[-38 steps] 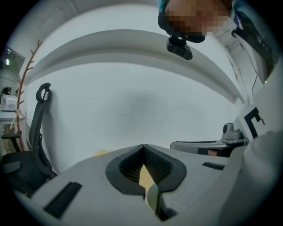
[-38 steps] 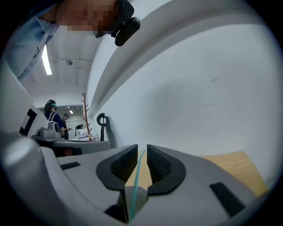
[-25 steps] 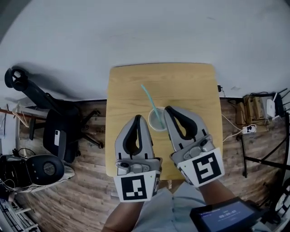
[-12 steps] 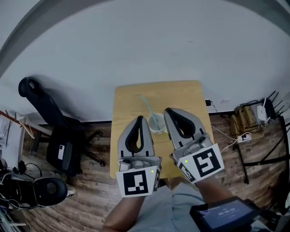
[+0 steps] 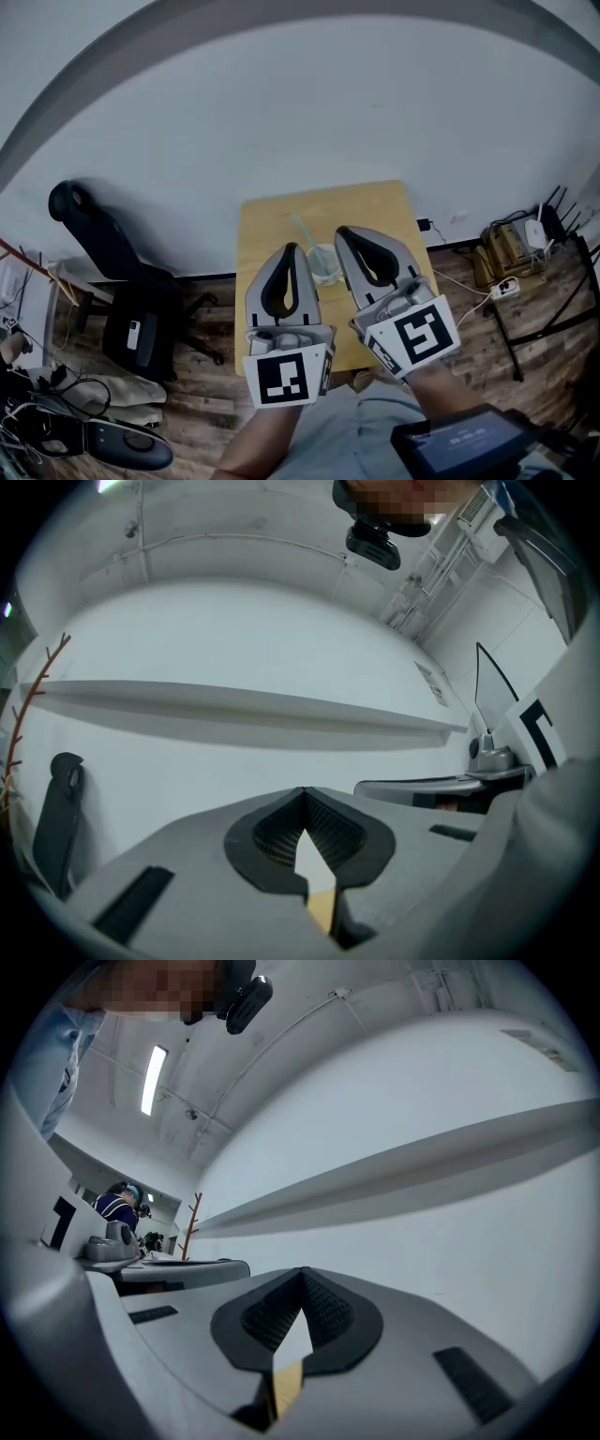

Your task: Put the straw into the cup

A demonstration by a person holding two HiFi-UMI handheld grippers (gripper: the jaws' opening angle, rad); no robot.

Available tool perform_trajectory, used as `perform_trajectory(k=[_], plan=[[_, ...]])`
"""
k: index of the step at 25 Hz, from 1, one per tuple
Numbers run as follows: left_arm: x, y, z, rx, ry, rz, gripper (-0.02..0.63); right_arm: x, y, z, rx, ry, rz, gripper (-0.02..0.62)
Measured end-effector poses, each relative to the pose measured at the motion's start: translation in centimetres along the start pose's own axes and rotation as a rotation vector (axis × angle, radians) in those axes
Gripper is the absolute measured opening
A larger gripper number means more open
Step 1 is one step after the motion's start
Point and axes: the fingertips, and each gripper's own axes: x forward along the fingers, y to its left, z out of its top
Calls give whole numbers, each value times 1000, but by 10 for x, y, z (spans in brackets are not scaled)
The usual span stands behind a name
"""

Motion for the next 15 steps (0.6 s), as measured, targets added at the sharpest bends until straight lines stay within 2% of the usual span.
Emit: perform_trajectory(k=[15], plan=[[2,-5,6,13,-6,-4,-2,-2,-3,6,5,-18,2,-2]])
